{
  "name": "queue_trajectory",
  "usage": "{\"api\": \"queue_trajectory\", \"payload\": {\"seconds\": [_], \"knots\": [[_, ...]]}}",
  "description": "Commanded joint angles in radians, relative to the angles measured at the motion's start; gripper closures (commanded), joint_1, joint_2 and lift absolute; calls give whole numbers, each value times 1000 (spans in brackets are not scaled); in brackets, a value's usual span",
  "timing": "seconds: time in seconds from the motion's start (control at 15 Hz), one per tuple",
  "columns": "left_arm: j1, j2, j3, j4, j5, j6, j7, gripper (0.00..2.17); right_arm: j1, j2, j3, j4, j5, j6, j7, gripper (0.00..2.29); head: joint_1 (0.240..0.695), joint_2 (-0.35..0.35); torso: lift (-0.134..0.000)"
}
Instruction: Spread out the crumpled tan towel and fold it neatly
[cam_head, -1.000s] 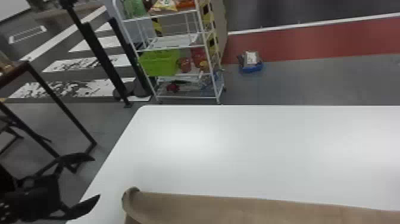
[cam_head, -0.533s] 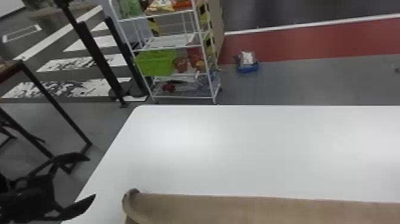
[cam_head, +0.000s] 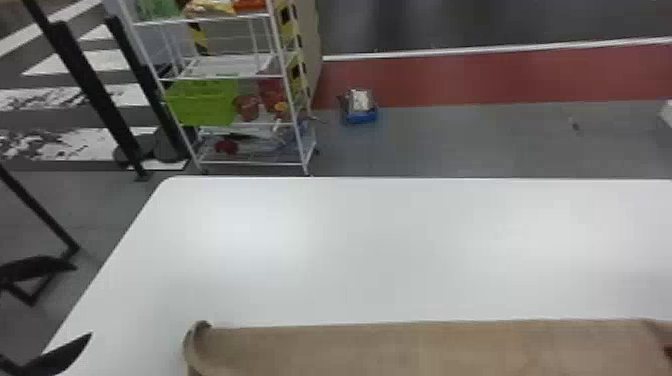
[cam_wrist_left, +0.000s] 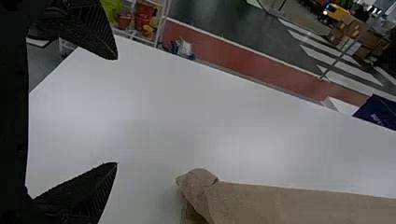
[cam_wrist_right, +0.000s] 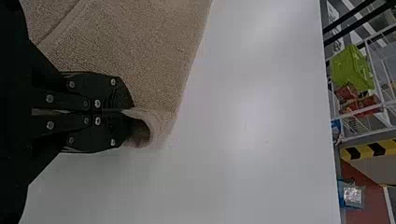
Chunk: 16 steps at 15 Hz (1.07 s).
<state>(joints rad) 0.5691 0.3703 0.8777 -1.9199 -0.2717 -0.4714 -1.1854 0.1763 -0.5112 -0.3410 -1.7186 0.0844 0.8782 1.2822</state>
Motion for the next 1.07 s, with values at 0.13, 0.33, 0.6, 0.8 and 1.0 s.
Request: {"api": "queue_trajectory", "payload": {"seconds": [0.13,0.33,0.6,0.8,1.0], "knots": [[29,9,-140,-68,157,403,135,110,34,16,-10,-10,-14,-35,-30,232,695,126,-122],[32,10,-207,-174,194,811,299,205,51,22,-18,-52,-15,-23,-37,232,695,114,-122],[51,15,-168,-278,390,1189,296,198,86,30,-81,-105,-68,-17,-61,188,695,134,-122],[68,9,-132,-356,459,1351,302,194,89,30,-121,-105,-156,17,-61,174,695,106,-122],[74,4,-118,-416,480,1449,300,194,97,33,-136,-133,-164,51,-61,174,695,96,-122]]}}
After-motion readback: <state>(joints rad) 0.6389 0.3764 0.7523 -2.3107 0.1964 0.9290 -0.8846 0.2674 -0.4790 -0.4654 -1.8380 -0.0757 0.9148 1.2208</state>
